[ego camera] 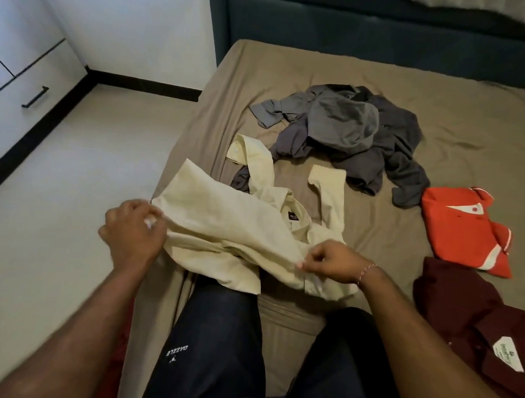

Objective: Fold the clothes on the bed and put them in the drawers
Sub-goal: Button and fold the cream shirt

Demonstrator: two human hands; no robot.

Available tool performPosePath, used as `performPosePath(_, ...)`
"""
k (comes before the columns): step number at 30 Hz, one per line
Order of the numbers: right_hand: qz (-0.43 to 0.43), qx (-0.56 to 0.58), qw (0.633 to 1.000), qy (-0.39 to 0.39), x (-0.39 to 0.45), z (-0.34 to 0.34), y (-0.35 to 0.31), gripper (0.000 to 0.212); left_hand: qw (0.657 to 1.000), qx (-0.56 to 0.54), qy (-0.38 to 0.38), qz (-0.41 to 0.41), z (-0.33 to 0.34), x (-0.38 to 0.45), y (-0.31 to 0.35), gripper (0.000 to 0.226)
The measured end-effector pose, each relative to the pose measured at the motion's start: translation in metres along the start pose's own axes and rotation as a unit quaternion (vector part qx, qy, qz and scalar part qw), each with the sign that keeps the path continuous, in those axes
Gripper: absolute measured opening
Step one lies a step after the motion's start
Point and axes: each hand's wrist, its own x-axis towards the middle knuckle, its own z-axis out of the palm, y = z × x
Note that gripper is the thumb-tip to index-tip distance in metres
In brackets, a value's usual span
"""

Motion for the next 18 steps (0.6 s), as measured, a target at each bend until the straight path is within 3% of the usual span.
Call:
performPosePath(2, -0.019, -0.002, 0.977, 0.213, 0.016, -0.004, -0.004, 0.028, 0.997, -0.049, 0.013, 0.063, 0.012, -0.001, 0.036, 0.023)
performPosePath(3, -0.022, 0.004, 0.954, 0.298, 0.024, -0.005, -0.009, 0.023, 0.988, -0.096, -0.014, 0.12, 0.019, -0.002, 0.06, 0.027)
performPosePath(4, -0.026, 0.01, 0.942, 0.335, 0.035, -0.008, -0.013, 0.017, 0.971, -0.137, -0.073, 0.181, 0.028, -0.003, 0.085, 0.029)
performPosePath(5, -0.032, -0.004, 0.944, 0.327, 0.044, -0.01, -0.016, 0.011, 0.946, -0.16, -0.152, 0.239, 0.037, -0.004, 0.111, 0.03)
performPosePath(7, -0.029, -0.126, 0.969, 0.213, 0.059, -0.013, -0.019, 0.03, 0.874, -0.112, -0.312, 0.355, 0.055, -0.012, 0.153, 0.041)
performPosePath(9, -0.014, -0.242, 0.965, 0.097, 0.063, -0.009, -0.016, 0.053, 0.79, 0.042, -0.408, 0.456, 0.074, -0.015, 0.178, 0.051)
performPosePath(11, 0.008, -0.309, 0.95, 0.053, 0.06, -0.003, -0.015, 0.052, 0.73, 0.18, -0.463, 0.469, 0.085, -0.013, 0.183, 0.043)
performPosePath(14, 0.032, -0.353, 0.932, 0.074, 0.058, -0.007, -0.012, 0.03, 0.732, 0.201, -0.511, 0.403, 0.085, 0.001, 0.164, 0.02)
performPosePath(18, 0.058, -0.174, 0.969, 0.166, 0.043, -0.035, -0.004, 0.019, 0.745, 0.256, -0.535, 0.306, 0.064, 0.027, 0.113, 0.017)
